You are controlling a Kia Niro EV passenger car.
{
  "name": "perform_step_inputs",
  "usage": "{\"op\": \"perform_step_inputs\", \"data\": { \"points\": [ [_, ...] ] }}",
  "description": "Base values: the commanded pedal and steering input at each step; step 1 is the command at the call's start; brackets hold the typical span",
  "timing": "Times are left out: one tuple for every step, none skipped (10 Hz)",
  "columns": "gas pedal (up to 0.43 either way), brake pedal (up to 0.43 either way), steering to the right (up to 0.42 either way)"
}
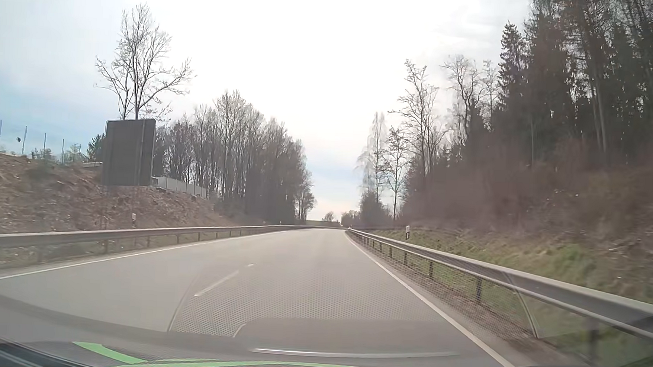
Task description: Follow the waypoints while adhering to traffic rules and regulations
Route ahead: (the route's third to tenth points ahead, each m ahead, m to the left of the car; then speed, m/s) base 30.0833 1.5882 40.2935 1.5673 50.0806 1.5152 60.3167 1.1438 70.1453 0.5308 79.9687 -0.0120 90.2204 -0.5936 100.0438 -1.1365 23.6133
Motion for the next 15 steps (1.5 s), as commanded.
{"op": "perform_step_inputs", "data": {
  "points": [
    [0.311,0.0,0.004],
    [0.311,0.0,0.004],
    [0.311,0.0,0.004],
    [0.311,0.0,0.004],
    [0.311,0.0,0.004],
    [0.311,0.0,0.004],
    [0.311,0.0,0.005],
    [0.311,0.0,0.005],
    [0.311,0.0,0.005],
    [0.311,0.0,0.005],
    [0.311,0.0,0.005],
    [0.311,0.0,0.005],
    [0.311,0.0,0.005],
    [0.311,0.0,0.004],
    [0.311,0.0,0.003]
  ]
}}
